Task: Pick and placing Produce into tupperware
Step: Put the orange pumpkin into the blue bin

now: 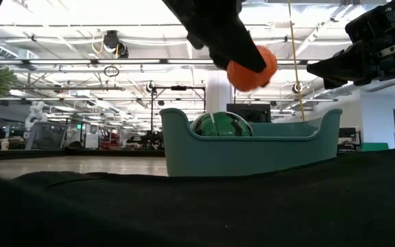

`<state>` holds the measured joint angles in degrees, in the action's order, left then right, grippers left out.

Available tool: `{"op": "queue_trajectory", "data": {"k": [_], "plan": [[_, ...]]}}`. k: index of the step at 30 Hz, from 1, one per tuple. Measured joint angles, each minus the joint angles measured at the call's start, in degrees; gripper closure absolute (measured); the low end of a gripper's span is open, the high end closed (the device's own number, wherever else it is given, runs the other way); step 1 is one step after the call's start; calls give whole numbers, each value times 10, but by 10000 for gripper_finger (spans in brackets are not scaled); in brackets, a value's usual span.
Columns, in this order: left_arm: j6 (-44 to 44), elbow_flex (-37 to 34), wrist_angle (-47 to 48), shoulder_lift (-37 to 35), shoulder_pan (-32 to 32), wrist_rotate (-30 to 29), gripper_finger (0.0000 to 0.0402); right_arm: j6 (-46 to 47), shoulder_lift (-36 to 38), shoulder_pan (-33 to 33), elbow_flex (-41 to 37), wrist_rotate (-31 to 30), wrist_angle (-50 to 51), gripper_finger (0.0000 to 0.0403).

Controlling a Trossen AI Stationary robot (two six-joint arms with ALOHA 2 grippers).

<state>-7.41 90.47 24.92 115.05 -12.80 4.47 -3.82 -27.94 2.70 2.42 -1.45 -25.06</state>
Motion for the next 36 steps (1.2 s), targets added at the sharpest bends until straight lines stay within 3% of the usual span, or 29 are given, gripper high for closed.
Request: {"op": "queue_trajectory", "data": {"k": [13,36], "plan": [[0,18,-91,35,-17,-1,140,-1,0,0,0,0,-4,403],[-18,3,-111,46,-35,-31,140,1,-1,0,0,0,-4,403]]}}
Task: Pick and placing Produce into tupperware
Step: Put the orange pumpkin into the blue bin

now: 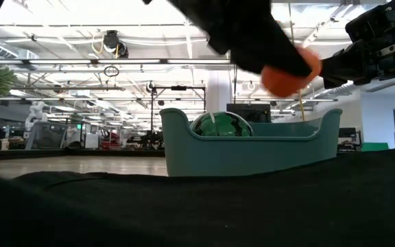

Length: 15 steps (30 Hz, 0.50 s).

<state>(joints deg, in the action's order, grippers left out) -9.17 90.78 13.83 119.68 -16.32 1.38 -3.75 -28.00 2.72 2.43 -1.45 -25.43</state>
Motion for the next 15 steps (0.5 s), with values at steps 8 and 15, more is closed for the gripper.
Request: {"op": "queue_trajectory", "data": {"k": [8,15], "plan": [[-13,-2,-12,20,0,0,140,-1,-3,0,0,0,3,403],[-26,-3,2,33,9,1,140,-4,-4,0,0,0,2,403]]}}
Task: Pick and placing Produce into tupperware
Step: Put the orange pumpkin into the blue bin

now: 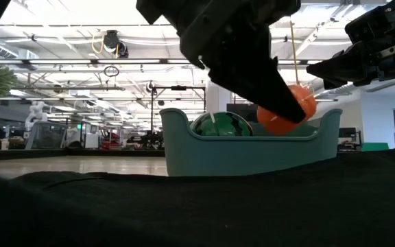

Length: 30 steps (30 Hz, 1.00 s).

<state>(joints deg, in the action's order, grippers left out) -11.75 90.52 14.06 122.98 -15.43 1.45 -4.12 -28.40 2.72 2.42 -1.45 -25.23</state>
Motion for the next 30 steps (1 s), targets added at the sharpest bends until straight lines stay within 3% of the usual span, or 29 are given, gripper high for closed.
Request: {"op": "queue_trajectory", "data": {"k": [30], "plan": [[-2,0,15,17,11,32,140,-11,0,0,0,0,-2,403]]}}
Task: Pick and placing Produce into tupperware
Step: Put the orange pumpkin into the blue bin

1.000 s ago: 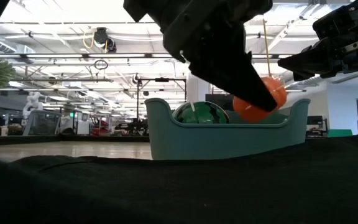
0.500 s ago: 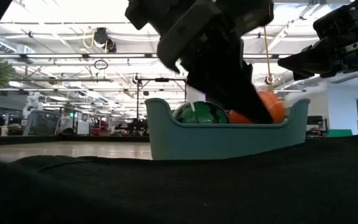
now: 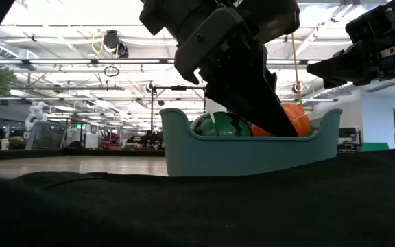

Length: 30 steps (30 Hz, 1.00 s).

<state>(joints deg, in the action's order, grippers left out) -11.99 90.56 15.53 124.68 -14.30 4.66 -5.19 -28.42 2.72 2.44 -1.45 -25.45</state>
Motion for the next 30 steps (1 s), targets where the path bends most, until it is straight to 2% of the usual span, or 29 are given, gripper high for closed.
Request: {"op": "queue_trajectory", "data": {"k": [24,30], "plan": [[-2,0,-7,0,2,8,139,0,0,0,0,0,0,403],[1,0,-8,1,5,15,125,0,0,0,0,0,0,403]]}}
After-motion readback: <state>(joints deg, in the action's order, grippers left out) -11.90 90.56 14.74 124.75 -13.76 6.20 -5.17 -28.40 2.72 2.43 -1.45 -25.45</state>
